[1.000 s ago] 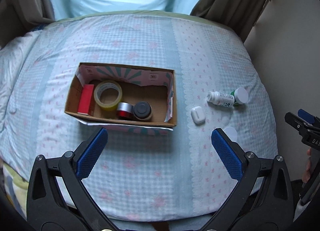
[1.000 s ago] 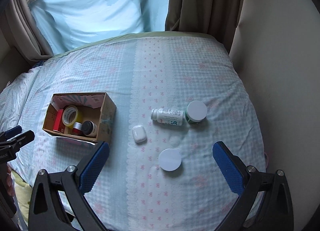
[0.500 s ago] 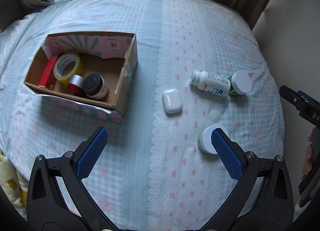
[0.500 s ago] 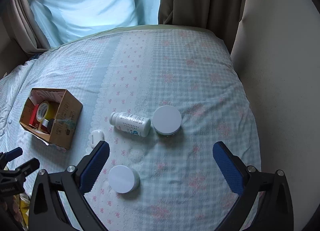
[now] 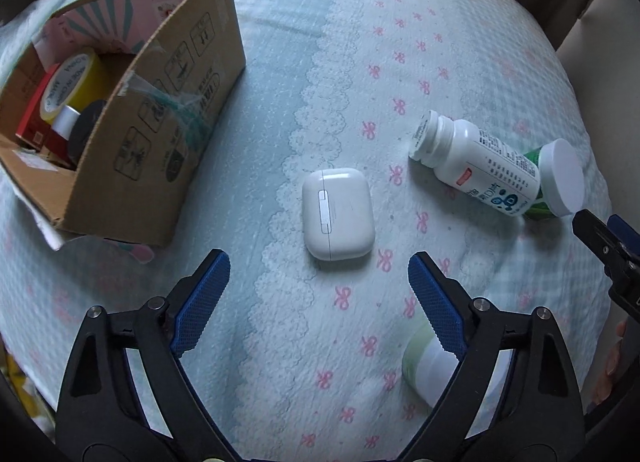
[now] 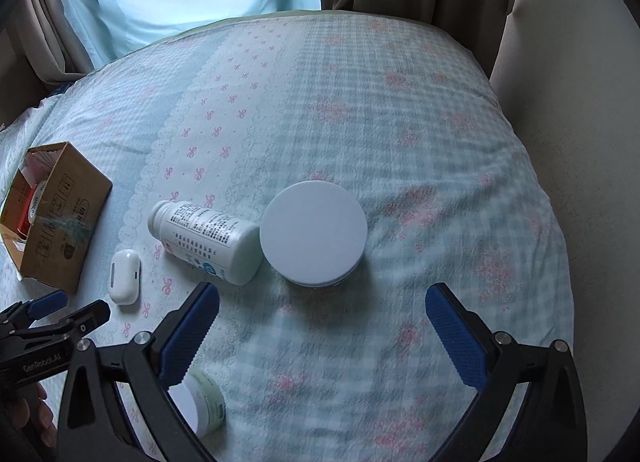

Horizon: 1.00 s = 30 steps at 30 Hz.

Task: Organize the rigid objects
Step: 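Move both tools toward the white pill bottle and white jars, then grasp the white earbud case with the left tool while the right tool grasps the white-lidded jar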

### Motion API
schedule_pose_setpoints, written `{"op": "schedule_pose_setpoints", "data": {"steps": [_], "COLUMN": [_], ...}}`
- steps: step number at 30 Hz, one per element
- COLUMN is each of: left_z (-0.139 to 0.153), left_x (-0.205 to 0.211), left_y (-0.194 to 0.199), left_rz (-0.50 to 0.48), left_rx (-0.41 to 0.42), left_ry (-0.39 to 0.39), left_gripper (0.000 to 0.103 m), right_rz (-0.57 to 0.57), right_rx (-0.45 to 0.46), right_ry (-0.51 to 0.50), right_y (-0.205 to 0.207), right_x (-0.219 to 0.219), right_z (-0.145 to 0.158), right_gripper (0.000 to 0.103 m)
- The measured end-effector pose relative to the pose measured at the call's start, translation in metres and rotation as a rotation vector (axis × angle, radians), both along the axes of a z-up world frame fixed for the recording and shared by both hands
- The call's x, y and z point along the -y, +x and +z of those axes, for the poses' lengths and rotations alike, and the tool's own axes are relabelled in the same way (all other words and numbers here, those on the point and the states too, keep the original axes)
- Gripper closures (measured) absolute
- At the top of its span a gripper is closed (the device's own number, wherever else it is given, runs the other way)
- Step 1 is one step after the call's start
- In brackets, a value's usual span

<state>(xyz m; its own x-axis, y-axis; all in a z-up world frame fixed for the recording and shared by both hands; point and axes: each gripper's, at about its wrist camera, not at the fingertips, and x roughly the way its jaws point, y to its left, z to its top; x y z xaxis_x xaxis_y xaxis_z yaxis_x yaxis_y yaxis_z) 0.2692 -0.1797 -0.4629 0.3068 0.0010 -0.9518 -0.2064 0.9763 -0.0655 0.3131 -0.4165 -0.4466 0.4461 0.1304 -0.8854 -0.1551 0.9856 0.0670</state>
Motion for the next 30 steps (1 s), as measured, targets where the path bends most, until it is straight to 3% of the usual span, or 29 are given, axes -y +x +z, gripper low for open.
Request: {"op": "schedule_pose_setpoints", "data": {"steps": [8,16,25,28,30], "left_z": [-0.021,-0.032,-0.036,-0.034,-0.034], "left_x": [0.011,0.019,0.018,0.012,0.009], "left_y": [0.022,0.043,0.057,0.058,0.057], "left_rz": [-0.014,-0.023,-0.016,-0.007,-0.007], "left_rx": [0.001,-0.004,-0.006,-0.005,0.0], "left_ry": [0.023,0.012,0.004,0.003,-0.007], "left_gripper": [0.019,0.034,0.049,0.06,0.061], "right_rz": [0.021,0.028,0.026,0.039,0.056], "right_rx": [-0.013,-0.01,-0.03,-0.05,-0.052], "right_ry": [-0.006,-0.006,0.002,0.017,0.01], "right_y": [0.02,0.039,0.053,0.055,0.054], "right_x": [-0.004,-0.005,-0.003,-0.006,-0.012], "right_z": [-0.027,-0.038,-0.05,-0.054,-0.055], "right_gripper": [0.001,0.002,0.01,0.021,0.034]}}
